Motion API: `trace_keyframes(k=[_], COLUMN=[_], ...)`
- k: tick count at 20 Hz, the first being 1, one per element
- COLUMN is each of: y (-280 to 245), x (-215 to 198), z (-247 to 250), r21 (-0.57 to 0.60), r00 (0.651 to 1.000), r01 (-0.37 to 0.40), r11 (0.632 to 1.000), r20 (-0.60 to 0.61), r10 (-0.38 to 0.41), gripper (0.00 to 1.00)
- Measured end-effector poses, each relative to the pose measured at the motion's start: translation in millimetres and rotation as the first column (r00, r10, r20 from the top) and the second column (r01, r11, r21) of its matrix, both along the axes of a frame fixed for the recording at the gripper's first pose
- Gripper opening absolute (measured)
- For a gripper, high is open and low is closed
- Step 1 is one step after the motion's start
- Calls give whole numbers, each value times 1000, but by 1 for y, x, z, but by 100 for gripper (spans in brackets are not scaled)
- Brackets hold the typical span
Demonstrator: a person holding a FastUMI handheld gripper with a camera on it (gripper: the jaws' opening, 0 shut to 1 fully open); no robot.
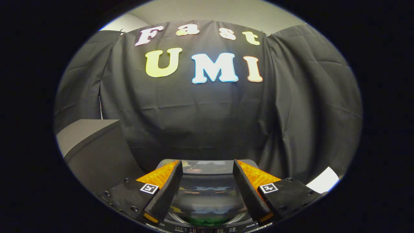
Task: Put the clothes into the washing machine and then close the washing machine lid.
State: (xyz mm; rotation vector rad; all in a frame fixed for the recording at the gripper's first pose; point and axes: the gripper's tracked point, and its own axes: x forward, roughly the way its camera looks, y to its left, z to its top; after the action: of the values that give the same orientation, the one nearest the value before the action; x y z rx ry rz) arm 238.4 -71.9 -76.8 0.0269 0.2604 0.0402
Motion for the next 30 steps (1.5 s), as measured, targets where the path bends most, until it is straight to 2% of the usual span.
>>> trace_keyframes(k=[7, 13, 20, 30], y=[2, 12, 20, 22], x=[-33, -65, -120, -198], z=[-19, 40, 109, 139], r21=[-4, 12, 19, 30], r00=[1000, 997, 978, 958], r01=[-17, -27, -27, -27], r11=[1000, 1000, 999, 999], r20=[-26, 77, 206, 286], r10=[17, 26, 23, 17], gripper=[97, 97, 97, 97])
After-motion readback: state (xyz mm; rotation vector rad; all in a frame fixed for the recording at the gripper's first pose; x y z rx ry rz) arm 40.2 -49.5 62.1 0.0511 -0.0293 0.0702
